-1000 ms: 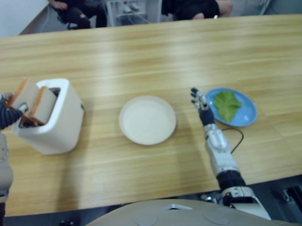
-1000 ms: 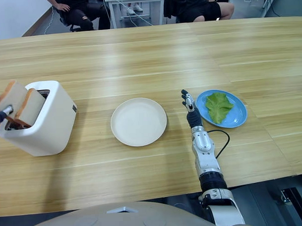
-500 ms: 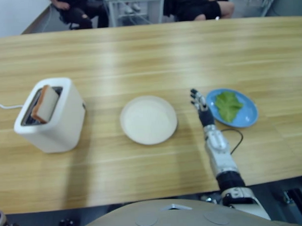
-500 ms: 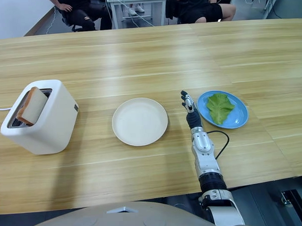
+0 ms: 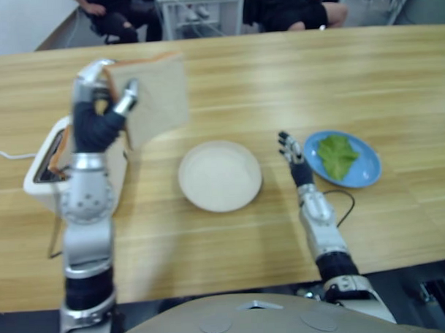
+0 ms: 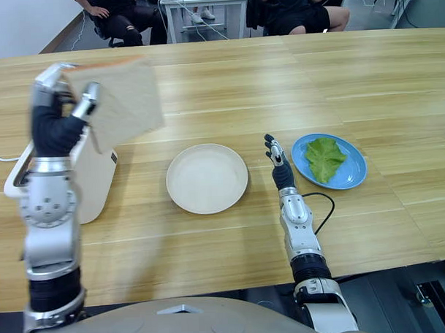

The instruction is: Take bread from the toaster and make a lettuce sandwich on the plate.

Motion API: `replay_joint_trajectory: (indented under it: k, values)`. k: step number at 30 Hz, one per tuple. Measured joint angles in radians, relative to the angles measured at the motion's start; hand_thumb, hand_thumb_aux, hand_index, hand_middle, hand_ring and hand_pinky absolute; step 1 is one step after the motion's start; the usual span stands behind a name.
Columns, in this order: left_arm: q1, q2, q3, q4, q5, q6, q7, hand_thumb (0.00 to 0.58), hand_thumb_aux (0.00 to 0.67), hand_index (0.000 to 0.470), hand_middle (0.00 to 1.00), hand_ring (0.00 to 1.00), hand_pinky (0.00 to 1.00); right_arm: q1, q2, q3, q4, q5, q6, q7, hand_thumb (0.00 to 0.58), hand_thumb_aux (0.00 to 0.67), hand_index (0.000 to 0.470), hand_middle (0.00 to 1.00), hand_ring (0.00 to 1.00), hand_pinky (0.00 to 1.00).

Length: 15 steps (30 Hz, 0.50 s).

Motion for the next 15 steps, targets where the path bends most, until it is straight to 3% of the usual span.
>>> replay_joint_trajectory:
  k: [3, 9, 15]
  values:
    - [0.002, -0.075, -0.086, 0.141, -0.067, 0.013, -0.048, 0.580, 0.670, 0.460, 1.00, 1.00, 1.00, -0.003, 0.000, 0.000, 0.007, 0.000, 0.000, 0.000, 0.000, 0.000, 0.000, 0.00, 0.00, 0.00]
    - [-0.016, -0.113, -0.138, 0.517, -0.129, 0.016, -0.119, 0.580, 0.670, 0.460, 1.00, 1.00, 1.00, -0.002, 0.001, 0.000, 0.008, 0.000, 0.003, -0.006, 0.000, 0.000, 0.000, 0.00, 0.00, 0.00]
    - [-0.099, -0.101, -0.161, 0.939, -0.054, -0.100, -0.071, 0.580, 0.670, 0.460, 1.00, 1.00, 1.00, 0.003, 0.001, 0.001, 0.004, 0.000, 0.006, -0.012, 0.000, 0.000, 0.000, 0.00, 0.00, 0.00]
